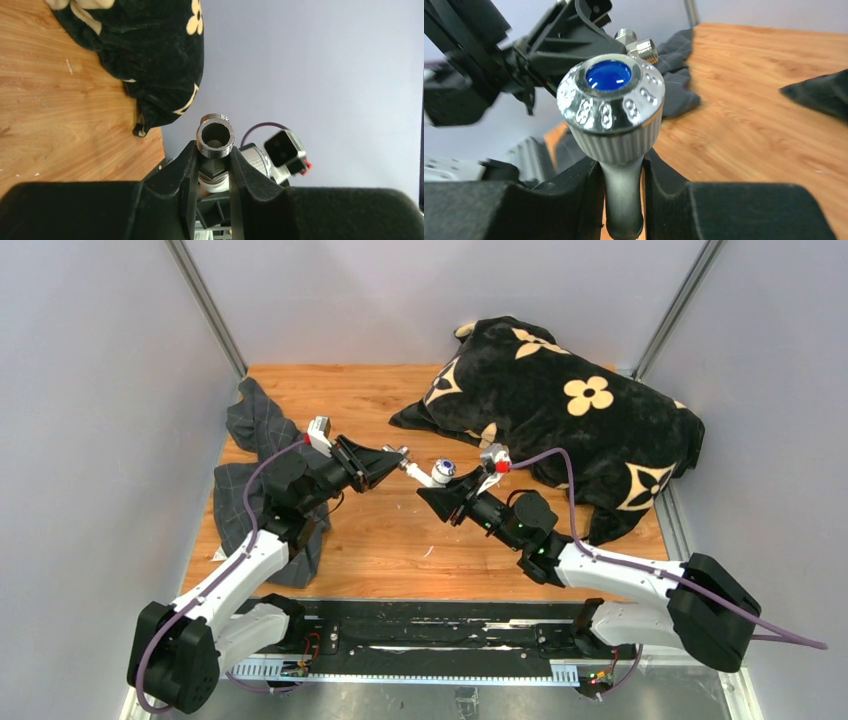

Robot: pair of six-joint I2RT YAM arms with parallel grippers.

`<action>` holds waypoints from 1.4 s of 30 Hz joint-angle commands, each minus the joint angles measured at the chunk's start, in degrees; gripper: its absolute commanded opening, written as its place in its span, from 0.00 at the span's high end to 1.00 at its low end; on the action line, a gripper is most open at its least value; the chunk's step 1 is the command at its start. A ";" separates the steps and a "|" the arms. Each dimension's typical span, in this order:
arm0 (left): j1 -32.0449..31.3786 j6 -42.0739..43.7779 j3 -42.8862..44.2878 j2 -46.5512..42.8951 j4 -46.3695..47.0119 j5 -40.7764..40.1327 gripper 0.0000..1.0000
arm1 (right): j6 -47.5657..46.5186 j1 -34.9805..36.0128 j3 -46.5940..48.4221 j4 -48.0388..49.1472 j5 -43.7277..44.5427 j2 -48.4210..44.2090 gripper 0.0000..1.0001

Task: Install the water faucets

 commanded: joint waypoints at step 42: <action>-0.18 6.21 10.65 -3.61 -26.18 -6.86 1.00 | -82.89 26.52 8.10 -25.64 45.18 -8.32 0.12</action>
